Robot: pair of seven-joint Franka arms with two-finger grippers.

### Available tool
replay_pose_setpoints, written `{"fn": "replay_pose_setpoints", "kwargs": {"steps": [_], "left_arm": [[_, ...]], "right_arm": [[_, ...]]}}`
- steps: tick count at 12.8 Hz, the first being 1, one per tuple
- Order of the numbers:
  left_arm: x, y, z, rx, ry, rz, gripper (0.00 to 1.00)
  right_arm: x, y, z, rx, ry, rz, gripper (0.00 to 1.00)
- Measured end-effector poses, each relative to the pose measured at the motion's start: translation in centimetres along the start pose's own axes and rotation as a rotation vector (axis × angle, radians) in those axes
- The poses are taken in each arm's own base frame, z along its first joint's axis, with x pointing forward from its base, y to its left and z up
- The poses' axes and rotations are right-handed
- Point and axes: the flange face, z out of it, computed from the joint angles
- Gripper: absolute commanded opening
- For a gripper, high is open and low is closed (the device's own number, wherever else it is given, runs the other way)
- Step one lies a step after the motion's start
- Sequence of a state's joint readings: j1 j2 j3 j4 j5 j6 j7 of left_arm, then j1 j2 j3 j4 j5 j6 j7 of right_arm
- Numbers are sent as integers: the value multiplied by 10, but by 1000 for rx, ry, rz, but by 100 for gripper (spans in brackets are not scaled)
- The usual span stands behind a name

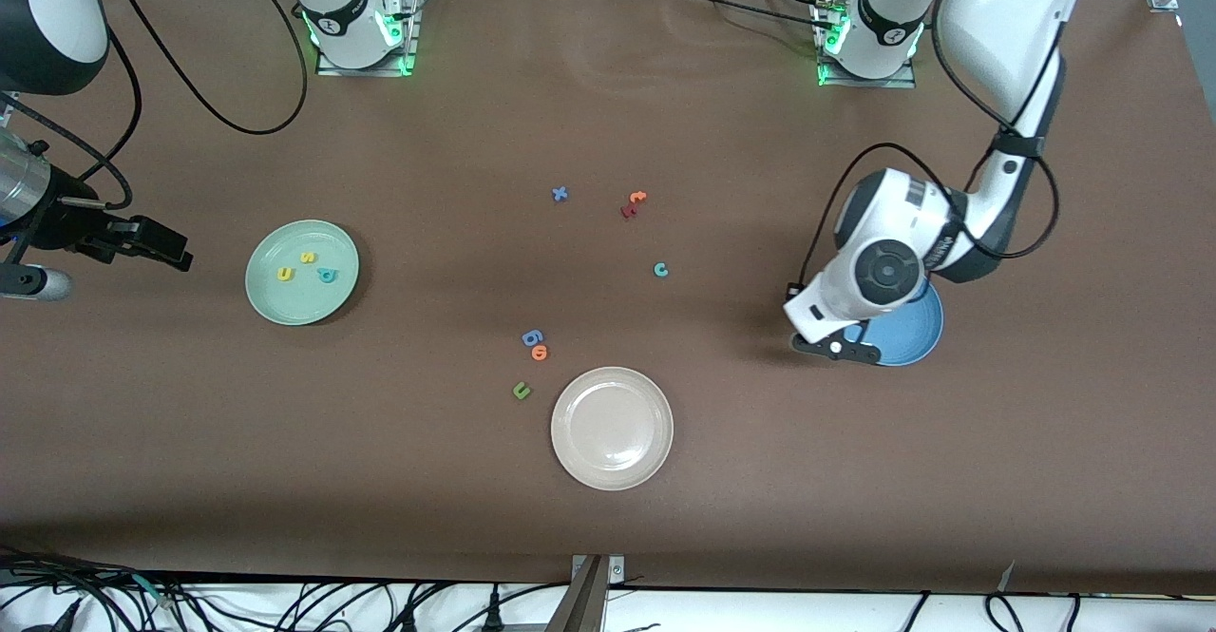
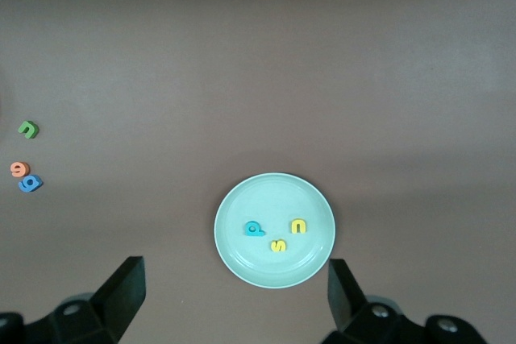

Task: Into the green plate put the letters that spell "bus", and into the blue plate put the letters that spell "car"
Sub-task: 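Lower the cyan L onto the blue plate and open the left gripper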

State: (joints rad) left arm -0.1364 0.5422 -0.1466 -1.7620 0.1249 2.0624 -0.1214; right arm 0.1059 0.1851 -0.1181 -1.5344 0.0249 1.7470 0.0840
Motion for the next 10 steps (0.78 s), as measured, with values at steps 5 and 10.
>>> {"fn": "replay_pose_setpoints", "kwargs": {"steps": [5, 10], "left_arm": [[-9, -86, 11, 1, -69, 169, 14], [-14, -114, 21, 16, -93, 252, 100]], "right_arm": [[0, 0, 0, -2, -1, 0, 100], [0, -2, 0, -4, 5, 9, 100]]}}
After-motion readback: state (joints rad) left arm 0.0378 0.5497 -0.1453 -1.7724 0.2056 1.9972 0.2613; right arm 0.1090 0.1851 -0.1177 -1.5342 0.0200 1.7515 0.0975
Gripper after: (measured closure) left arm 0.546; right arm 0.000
